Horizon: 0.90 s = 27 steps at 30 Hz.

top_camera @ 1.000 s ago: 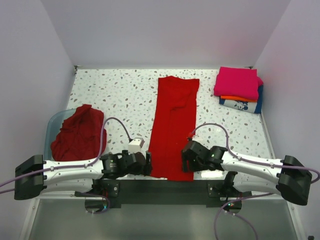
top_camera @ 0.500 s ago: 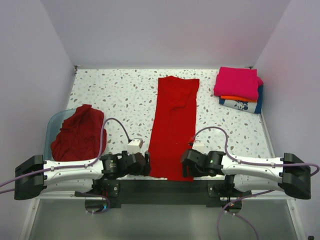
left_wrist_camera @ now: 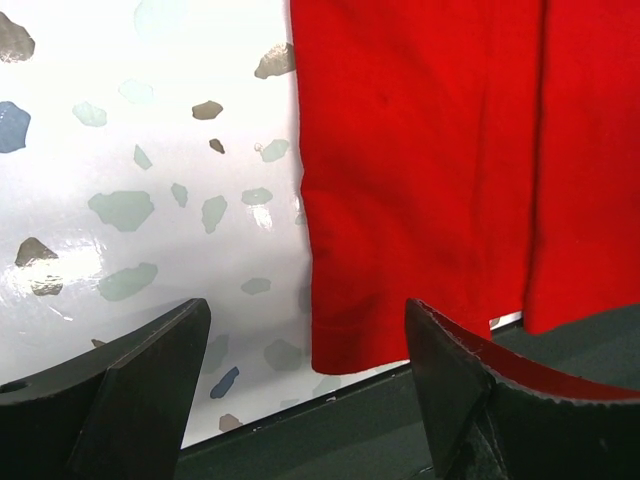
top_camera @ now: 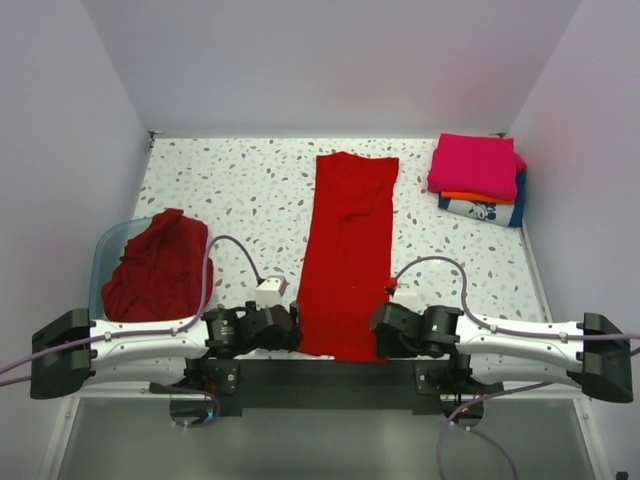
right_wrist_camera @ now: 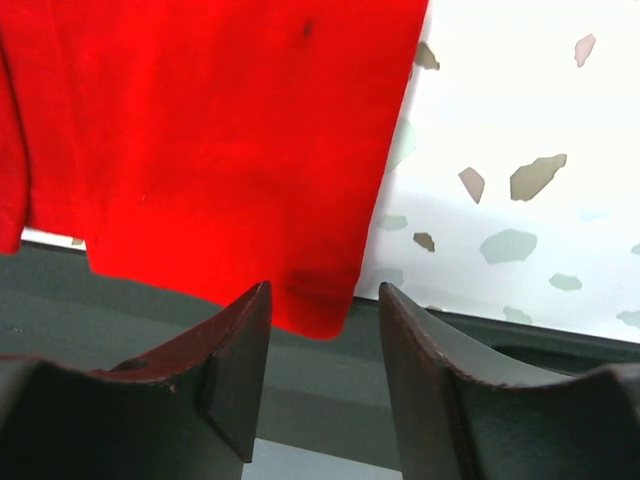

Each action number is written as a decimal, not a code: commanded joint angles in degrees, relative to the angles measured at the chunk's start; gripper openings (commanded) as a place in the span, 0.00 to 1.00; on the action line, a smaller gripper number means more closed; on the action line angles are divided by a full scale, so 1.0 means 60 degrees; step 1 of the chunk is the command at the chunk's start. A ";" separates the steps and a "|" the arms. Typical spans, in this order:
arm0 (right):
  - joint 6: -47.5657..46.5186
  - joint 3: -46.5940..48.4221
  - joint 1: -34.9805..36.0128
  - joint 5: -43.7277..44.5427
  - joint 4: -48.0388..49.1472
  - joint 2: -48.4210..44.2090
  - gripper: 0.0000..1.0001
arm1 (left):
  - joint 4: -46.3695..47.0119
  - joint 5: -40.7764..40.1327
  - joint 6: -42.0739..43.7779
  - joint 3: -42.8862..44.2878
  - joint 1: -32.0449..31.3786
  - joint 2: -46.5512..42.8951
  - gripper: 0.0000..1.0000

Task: Fold and stack the t-shirts
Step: Fold the tshirt

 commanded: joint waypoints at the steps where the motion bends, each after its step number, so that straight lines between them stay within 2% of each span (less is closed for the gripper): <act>1: 0.0432 0.0071 0.0185 0.0081 -0.0358 -0.0165 0.49 | -0.0084 0.0085 -0.0245 -0.0183 -0.0039 0.0276 0.83; 11: 0.0769 -0.0046 0.0522 -0.0007 -0.0402 -0.0019 0.43 | -0.0070 0.0290 -0.0333 -0.0197 -0.0039 0.0364 0.81; 20: 0.0960 -0.0603 0.0712 -0.0358 0.0871 0.0581 0.38 | -0.0055 0.0349 -0.0391 -0.0227 -0.0039 0.0379 0.80; 23: 0.0960 -0.0500 0.0844 -0.0315 0.0873 0.0874 0.32 | 0.0003 0.0378 -0.0392 -0.0241 -0.0039 0.0379 0.77; 26: 0.0974 -0.0398 0.0903 -0.0271 0.0756 0.1065 0.20 | 0.0033 0.0422 -0.0391 -0.0256 -0.0039 0.0408 0.73; 27: 0.0989 -0.0398 0.0918 -0.0242 0.0755 0.1080 0.12 | 0.0033 0.0480 -0.0377 -0.0241 -0.0039 0.0451 0.71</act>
